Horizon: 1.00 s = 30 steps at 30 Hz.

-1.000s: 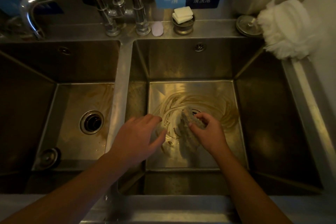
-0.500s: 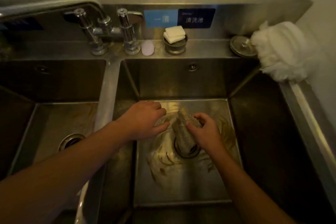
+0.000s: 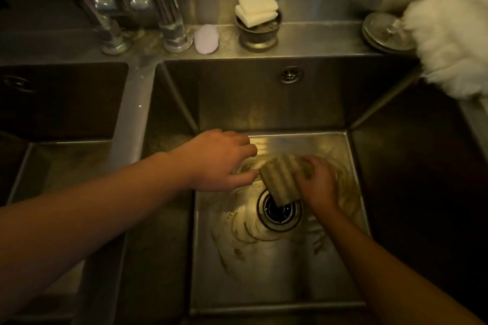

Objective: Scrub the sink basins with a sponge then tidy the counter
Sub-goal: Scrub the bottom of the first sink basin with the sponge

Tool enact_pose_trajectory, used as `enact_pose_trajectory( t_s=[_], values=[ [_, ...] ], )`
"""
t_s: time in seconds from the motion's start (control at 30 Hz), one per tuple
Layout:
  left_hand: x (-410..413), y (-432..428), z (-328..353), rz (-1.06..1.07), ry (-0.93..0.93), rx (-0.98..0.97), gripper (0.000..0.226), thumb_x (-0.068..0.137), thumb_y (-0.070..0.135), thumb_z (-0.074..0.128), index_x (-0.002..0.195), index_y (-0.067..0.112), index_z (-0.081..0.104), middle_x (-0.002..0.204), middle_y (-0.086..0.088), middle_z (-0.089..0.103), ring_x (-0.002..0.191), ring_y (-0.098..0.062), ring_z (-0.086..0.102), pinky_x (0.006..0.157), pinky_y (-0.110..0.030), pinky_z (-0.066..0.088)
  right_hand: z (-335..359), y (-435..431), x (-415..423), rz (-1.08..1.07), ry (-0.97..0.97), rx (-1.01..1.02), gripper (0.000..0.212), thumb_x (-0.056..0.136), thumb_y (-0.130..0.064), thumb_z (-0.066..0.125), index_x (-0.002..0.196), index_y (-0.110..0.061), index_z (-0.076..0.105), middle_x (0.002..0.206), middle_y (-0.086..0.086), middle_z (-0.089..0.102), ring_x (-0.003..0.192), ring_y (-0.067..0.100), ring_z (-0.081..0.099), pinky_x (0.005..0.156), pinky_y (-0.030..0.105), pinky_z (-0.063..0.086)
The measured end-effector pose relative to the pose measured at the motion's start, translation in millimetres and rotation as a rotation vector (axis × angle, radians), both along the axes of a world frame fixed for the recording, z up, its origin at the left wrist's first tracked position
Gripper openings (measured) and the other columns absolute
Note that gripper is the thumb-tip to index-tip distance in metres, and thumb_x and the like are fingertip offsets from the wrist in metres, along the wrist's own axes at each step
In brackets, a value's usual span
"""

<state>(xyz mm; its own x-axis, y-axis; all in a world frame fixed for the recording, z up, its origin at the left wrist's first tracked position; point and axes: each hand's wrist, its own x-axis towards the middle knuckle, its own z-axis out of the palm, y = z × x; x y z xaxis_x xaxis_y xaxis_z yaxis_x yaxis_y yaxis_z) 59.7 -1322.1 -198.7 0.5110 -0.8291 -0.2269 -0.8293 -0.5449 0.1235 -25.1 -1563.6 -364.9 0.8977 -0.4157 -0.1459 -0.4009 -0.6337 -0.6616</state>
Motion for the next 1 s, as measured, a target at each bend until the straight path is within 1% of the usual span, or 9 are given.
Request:
enact_pose_trajectory(
  t_s=[0.13,0.2,0.27,0.43,0.6,0.7,0.8,0.87,1.0],
  values=[
    [-1.7,-2.0,-2.1,0.016,0.023,-0.044,0.069,0.088,0.070,0.017,0.127,0.027,0.054,0.122,0.002,0.060,0.107,-0.020,0.060,0.090,-0.040,0.050,-8.6,7.7,-2.9,0.142,0.051,-0.007,0.044,0.081,-0.024,0.075,0.123,-0.015,0.065,0.118,0.008,0.062,0.109,0.029,0.060,0.096,0.042,0.049],
    [-1.2,-2.0,-2.8,0.022,0.018,-0.053,0.070,0.087,0.070,0.016,0.129,0.028,0.053,0.124,0.002,0.060,0.109,-0.019,0.060,0.091,-0.040,0.049,-19.0,15.1,-2.0,0.238,0.158,-0.083,0.053,0.082,-0.031,0.073,0.131,-0.017,0.058,0.127,0.008,0.056,0.117,0.028,0.052,0.101,0.040,0.045],
    [-1.0,-2.4,-3.5,0.027,0.016,-0.060,0.071,0.087,0.071,0.015,0.131,0.029,0.051,0.126,0.002,0.059,0.110,-0.019,0.059,0.092,-0.039,0.049,-27.2,21.9,-1.3,0.233,0.194,-0.140,0.058,0.082,-0.030,0.073,0.136,-0.018,0.054,0.131,0.007,0.048,0.122,0.028,0.045,0.104,0.038,0.042],
    [3.5,-1.6,-2.9,0.061,0.018,-0.124,0.073,0.087,0.072,0.018,0.139,0.029,0.044,0.129,0.004,0.056,0.113,-0.015,0.056,0.093,-0.036,0.048,-37.6,26.8,8.2,0.106,0.057,-0.167,0.052,0.082,-0.027,0.073,0.132,-0.019,0.059,0.126,0.008,0.050,0.118,0.028,0.045,0.100,0.037,0.041],
    [4.6,-1.8,-6.1,0.053,-0.023,-0.148,0.065,0.090,0.070,0.024,0.136,0.028,0.047,0.126,0.003,0.057,0.110,-0.017,0.057,0.091,-0.038,0.049,-46.0,24.6,15.8,0.070,-0.028,-0.108,0.050,0.081,-0.025,0.076,0.129,-0.018,0.064,0.120,0.009,0.053,0.114,0.029,0.049,0.097,0.037,0.042],
    [4.5,-1.5,-4.5,0.044,-0.020,-0.149,0.062,0.091,0.068,0.028,0.135,0.029,0.048,0.125,0.003,0.057,0.111,-0.017,0.057,0.090,-0.037,0.049,-48.0,36.1,16.7,0.160,-0.034,-0.114,0.053,0.081,-0.027,0.074,0.132,-0.022,0.061,0.121,0.006,0.053,0.112,0.027,0.048,0.095,0.038,0.045],
    [11.3,-0.1,9.1,-0.029,0.000,-0.136,0.056,0.094,0.067,0.034,0.136,0.032,0.046,0.126,0.004,0.057,0.112,-0.016,0.057,0.092,-0.033,0.047,-46.9,52.7,18.9,0.396,-0.032,-0.152,0.057,0.080,-0.030,0.070,0.135,-0.025,0.057,0.126,0.004,0.052,0.111,0.027,0.047,0.094,0.040,0.046],
    [22.9,3.8,24.4,-0.111,-0.051,-0.094,0.059,0.093,0.069,0.030,0.135,0.031,0.047,0.124,0.004,0.058,0.110,-0.017,0.058,0.092,-0.036,0.049,-46.9,52.2,23.8,0.487,-0.042,-0.187,0.059,0.080,-0.031,0.070,0.136,-0.025,0.056,0.127,0.004,0.052,0.111,0.027,0.048,0.093,0.041,0.047],
    [45.7,22.1,39.2,-0.200,-0.156,-0.047,0.068,0.090,0.072,0.017,0.131,0.028,0.051,0.116,0.003,0.061,0.102,-0.018,0.060,0.088,-0.040,0.050,-47.1,24.4,31.9,0.367,-0.007,-0.343,0.058,0.077,-0.033,0.073,0.133,-0.024,0.058,0.125,0.008,0.055,0.111,0.032,0.050,0.092,0.043,0.047]
  ],
)
